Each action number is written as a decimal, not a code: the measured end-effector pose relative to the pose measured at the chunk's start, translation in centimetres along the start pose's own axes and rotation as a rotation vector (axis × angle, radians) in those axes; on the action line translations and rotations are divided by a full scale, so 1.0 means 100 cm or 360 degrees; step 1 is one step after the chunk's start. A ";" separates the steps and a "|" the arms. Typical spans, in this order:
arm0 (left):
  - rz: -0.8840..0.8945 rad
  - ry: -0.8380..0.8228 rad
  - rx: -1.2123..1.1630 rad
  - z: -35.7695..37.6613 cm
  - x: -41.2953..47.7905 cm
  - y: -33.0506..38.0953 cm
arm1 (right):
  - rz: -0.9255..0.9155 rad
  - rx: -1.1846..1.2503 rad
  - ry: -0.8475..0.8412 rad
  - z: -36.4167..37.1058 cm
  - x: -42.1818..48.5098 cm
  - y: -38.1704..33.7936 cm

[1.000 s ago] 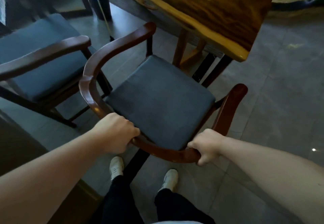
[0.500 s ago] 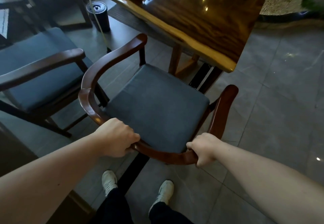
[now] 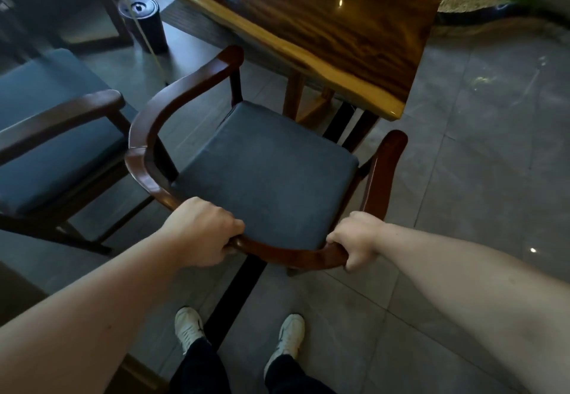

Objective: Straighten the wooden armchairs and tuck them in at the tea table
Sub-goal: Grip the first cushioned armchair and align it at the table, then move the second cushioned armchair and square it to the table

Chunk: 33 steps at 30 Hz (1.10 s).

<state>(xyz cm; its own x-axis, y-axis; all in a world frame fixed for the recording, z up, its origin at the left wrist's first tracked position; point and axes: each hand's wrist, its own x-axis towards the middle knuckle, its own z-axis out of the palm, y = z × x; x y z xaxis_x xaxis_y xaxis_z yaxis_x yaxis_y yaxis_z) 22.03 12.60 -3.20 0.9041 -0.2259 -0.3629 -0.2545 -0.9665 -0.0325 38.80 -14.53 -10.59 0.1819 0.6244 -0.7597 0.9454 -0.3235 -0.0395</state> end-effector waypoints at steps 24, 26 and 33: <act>-0.0004 0.0219 -0.0238 -0.021 0.004 -0.009 | -0.0102 -0.0023 0.0211 -0.058 -0.014 0.012; -0.0140 0.0329 -0.0209 -0.030 -0.011 -0.012 | -0.0150 0.0021 0.0440 -0.084 -0.016 0.006; -0.0754 0.0420 -0.0028 -0.067 -0.075 -0.042 | -0.0197 -0.0174 0.0981 -0.181 -0.011 -0.021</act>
<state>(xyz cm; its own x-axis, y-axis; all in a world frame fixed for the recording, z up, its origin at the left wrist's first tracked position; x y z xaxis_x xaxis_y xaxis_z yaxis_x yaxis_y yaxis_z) 18.67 17.53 5.90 0.9745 0.2144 -0.0661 0.2056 -0.9714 -0.1190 41.52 -1.64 2.08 0.1609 0.9575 -0.2395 0.9856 -0.1686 -0.0120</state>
